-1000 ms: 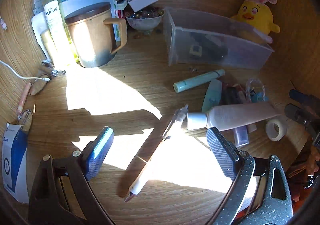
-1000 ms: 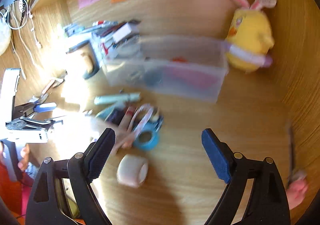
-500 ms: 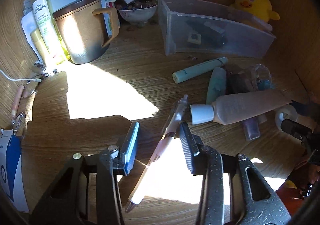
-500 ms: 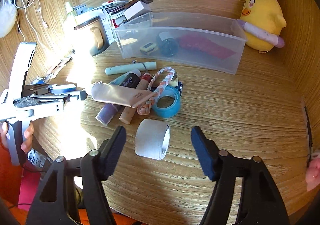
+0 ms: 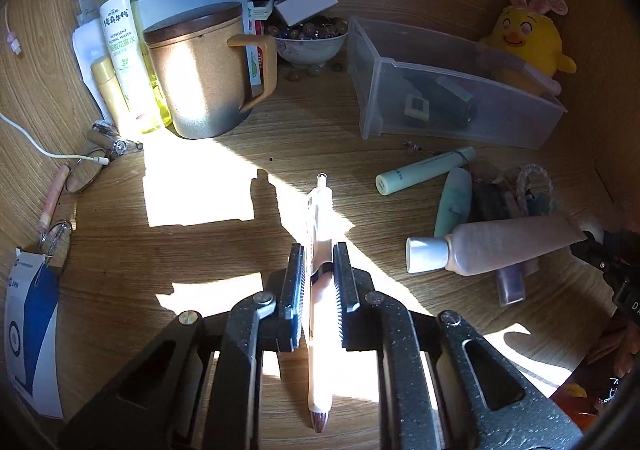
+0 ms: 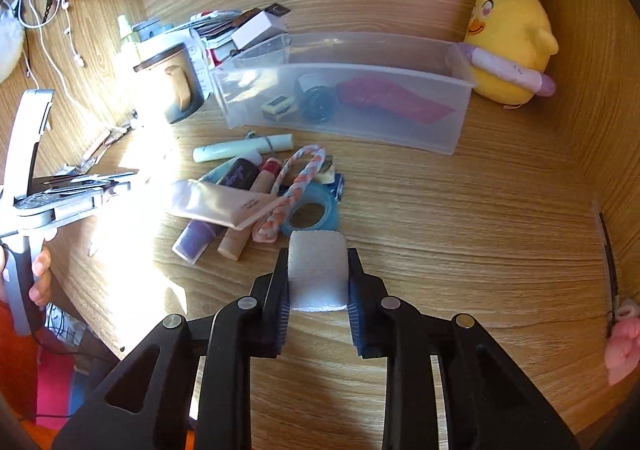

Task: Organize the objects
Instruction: 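Carry the pen and tape roll into the clear box and release both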

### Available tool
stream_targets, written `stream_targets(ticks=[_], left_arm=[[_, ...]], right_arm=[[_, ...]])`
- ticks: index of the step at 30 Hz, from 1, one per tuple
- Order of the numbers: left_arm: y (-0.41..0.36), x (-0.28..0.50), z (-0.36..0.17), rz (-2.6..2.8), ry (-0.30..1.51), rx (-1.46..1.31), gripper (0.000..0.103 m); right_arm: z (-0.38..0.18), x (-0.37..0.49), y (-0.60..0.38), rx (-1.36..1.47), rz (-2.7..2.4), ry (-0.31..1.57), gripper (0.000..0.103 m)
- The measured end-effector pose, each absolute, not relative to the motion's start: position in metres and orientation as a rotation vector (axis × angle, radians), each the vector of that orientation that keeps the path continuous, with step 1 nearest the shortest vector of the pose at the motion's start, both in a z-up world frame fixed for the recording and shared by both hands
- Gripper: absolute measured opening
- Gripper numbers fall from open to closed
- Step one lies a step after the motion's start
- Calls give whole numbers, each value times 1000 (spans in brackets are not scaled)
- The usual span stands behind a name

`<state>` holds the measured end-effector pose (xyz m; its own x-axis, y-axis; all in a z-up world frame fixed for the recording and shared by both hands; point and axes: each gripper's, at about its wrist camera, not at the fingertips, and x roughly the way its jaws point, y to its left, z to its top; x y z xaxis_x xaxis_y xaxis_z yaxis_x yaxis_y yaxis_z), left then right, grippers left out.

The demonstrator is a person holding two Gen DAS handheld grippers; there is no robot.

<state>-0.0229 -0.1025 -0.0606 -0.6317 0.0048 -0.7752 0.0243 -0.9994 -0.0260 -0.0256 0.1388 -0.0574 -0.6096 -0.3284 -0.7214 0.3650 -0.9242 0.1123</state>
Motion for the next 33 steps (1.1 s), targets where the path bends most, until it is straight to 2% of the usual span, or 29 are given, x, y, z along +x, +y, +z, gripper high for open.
stream_targets(ticks=[15,33], left_arm=[[-88,-31,8,-2958,108,1064,12],[-47,-72,55,-3084,98,919,12]], right_arm=[[-7,-62,167,954,-2642,-12,22],[29,-122,167,838,-2608,-86,22]])
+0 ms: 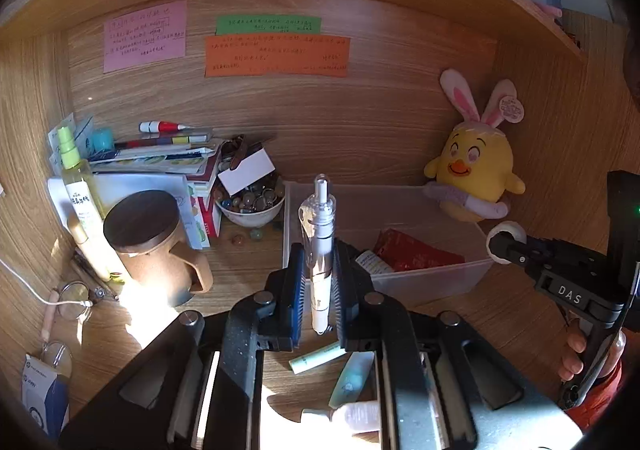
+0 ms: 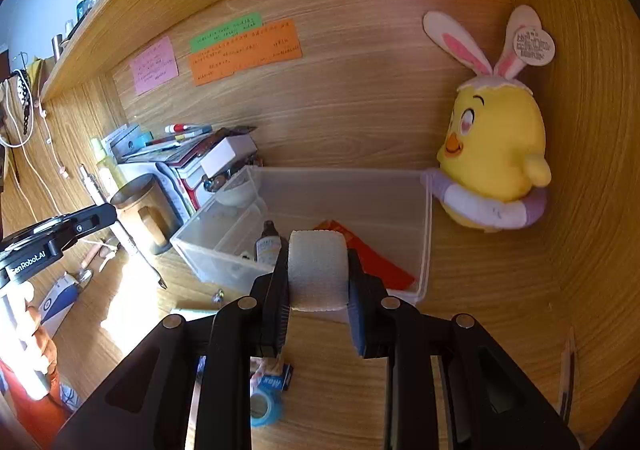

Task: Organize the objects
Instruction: 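Carry the pen and tape roll into the clear box and release both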

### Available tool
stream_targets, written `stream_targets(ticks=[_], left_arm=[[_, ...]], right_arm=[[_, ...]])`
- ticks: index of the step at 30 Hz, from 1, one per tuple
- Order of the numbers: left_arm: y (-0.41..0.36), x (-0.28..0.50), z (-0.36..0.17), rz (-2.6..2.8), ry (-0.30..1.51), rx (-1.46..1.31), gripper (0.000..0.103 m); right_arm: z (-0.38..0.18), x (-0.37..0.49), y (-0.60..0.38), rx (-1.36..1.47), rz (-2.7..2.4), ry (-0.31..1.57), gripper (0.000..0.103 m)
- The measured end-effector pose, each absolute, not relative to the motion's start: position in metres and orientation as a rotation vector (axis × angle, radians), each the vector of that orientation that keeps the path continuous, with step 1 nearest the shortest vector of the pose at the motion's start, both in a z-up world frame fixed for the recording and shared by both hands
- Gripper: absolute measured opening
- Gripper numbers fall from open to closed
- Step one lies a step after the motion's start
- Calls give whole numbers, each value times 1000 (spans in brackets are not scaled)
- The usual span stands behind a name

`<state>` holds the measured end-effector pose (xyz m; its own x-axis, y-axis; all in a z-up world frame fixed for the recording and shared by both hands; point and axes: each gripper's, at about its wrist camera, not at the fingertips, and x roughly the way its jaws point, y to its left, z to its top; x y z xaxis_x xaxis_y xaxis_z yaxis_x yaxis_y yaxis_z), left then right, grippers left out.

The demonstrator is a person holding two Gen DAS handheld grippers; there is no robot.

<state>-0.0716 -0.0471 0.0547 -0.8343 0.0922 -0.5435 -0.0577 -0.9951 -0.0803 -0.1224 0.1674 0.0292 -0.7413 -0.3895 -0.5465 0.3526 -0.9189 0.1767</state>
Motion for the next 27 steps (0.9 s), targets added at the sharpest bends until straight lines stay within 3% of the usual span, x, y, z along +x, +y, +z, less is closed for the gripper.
stream_targets(ticks=[14,27], left_arm=[[-26,-119,71,2924,-96,-828,12],[-37,-176,24,2915,-82,-1097,12]], right_arm=[[46,-159,155,804,-2648,54,22],[6,-195,138,955,-2564,88,22]])
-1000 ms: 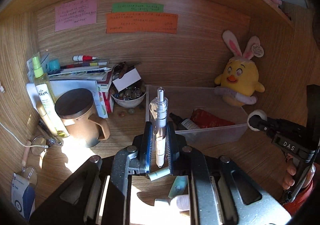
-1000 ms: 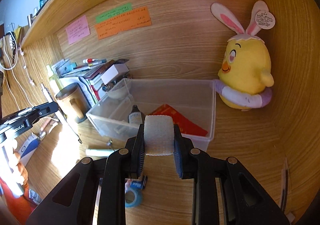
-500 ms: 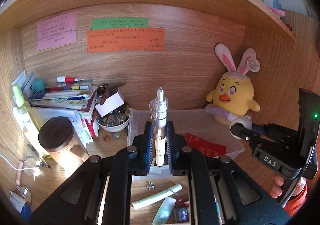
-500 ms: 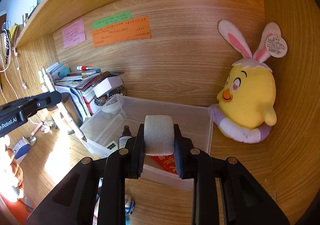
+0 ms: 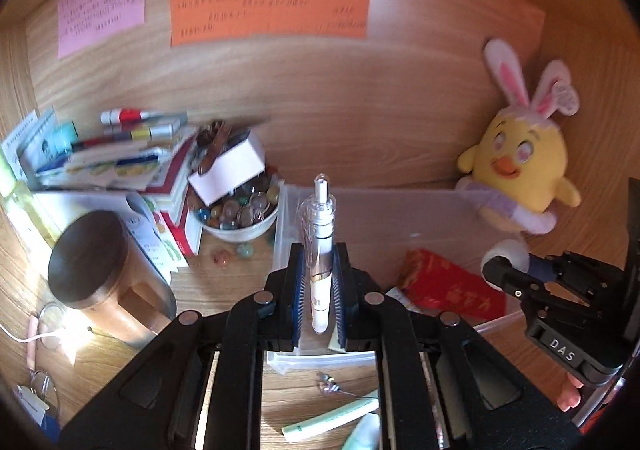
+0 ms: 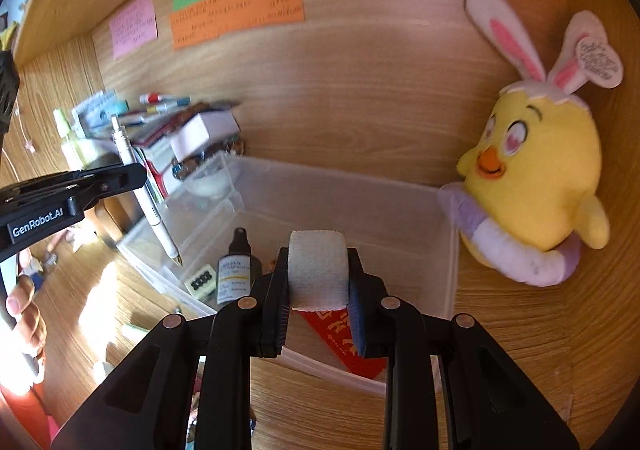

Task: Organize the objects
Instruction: 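Carry the pen and tape roll into the clear box and release both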

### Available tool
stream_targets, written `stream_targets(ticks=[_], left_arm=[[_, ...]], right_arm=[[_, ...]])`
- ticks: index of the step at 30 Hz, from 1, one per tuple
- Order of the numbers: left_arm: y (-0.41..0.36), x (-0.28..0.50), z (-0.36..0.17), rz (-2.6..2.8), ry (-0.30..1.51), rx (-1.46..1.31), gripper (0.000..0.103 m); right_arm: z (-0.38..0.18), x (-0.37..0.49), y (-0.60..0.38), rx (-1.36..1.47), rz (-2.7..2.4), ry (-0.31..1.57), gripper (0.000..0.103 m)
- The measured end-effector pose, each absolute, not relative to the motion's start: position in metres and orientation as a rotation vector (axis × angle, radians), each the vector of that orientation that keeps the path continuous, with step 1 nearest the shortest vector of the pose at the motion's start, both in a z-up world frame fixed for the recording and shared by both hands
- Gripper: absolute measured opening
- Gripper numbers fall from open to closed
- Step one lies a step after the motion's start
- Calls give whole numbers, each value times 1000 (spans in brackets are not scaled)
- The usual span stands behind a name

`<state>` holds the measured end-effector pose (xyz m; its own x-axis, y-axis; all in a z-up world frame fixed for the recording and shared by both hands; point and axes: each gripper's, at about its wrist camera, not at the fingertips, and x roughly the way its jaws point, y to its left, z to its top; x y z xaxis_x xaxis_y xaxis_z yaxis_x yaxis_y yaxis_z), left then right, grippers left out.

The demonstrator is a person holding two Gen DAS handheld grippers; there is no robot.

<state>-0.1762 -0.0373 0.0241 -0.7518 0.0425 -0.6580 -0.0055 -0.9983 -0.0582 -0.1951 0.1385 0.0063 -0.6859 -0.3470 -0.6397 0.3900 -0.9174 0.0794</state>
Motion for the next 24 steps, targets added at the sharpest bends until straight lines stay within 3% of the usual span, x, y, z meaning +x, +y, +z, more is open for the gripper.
stream_targets(ticks=[19,21,24], left_arm=[[-34,-201,-4,2828,-100,-1205,12],[-34,-199,-2,2820,-110,-1197,12],[-33,-195,1,2808,-117,-1180,12]], right_arm=[[-20,-209,125,1036,-2566,202,22],[-20,-210,126,1042,-2568,201,24],[-18,-210,126,1032,-2585,213,41]])
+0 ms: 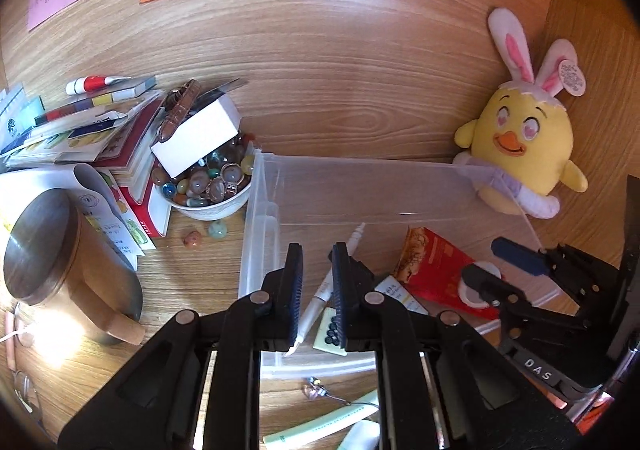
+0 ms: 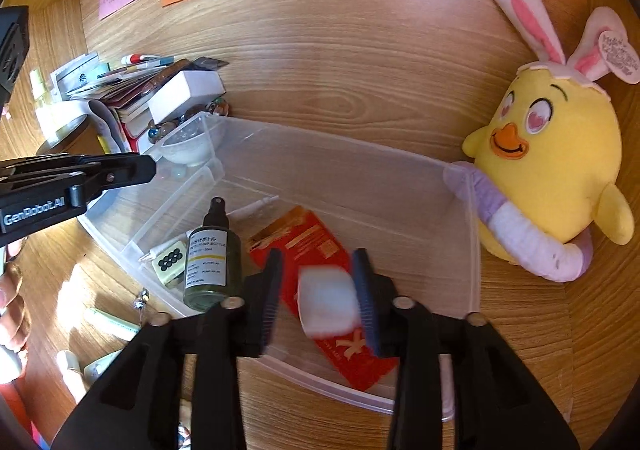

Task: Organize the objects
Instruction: 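Carry the pen and tape roll into the clear box and release both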

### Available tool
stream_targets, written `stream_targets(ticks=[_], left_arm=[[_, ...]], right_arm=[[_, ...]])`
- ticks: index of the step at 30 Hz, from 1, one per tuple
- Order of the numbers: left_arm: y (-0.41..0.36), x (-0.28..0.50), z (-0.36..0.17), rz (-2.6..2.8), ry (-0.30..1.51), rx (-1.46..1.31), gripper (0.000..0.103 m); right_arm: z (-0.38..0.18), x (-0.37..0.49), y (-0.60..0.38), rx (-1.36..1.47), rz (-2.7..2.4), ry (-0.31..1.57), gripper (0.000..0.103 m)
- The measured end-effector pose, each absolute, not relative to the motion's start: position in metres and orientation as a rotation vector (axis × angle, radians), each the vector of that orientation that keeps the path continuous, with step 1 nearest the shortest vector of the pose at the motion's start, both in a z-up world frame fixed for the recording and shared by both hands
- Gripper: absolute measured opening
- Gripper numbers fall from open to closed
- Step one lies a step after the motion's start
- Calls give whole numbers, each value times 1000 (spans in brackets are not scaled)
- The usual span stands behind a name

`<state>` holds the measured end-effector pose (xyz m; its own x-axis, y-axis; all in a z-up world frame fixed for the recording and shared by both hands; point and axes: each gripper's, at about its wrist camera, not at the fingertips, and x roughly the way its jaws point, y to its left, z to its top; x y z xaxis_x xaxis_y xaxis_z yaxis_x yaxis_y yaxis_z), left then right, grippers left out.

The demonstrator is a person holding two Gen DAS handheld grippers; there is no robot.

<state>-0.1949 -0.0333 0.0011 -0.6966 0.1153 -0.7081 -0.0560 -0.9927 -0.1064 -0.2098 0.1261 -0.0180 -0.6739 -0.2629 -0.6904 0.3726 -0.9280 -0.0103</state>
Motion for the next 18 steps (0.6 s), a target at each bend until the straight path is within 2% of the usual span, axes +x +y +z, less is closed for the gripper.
stream_targets(ticks=[1,3,6,8,11,15,17,18], left_arm=[[-32,-193,2,2806,-111,-1177,12],[-29,-189,5,2800,-99,-1173,13],[-27,-181,9,2794,-92,-1163,31],[-27,-173,14,2803,-91,-1141,52],[-27,-158,19,2816,-79,-1113,68],[-26,-141,22,2818,-49,-1108,73],[-27,-131,21,2818,-34,-1107,88],[-27,-125,20,2820,-28,-1103,91]], right_arm=[[-17,-209,127,1023,-2589,217,47],[-13,-206,127,997,-2600,228,52],[-8,-203,126,978,-2608,242,59],[-4,-199,127,958,-2624,257,63],[5,-190,127,920,-2644,277,69],[15,-177,131,879,-2650,272,75],[17,-169,131,869,-2646,278,75],[17,-166,131,868,-2641,280,75]])
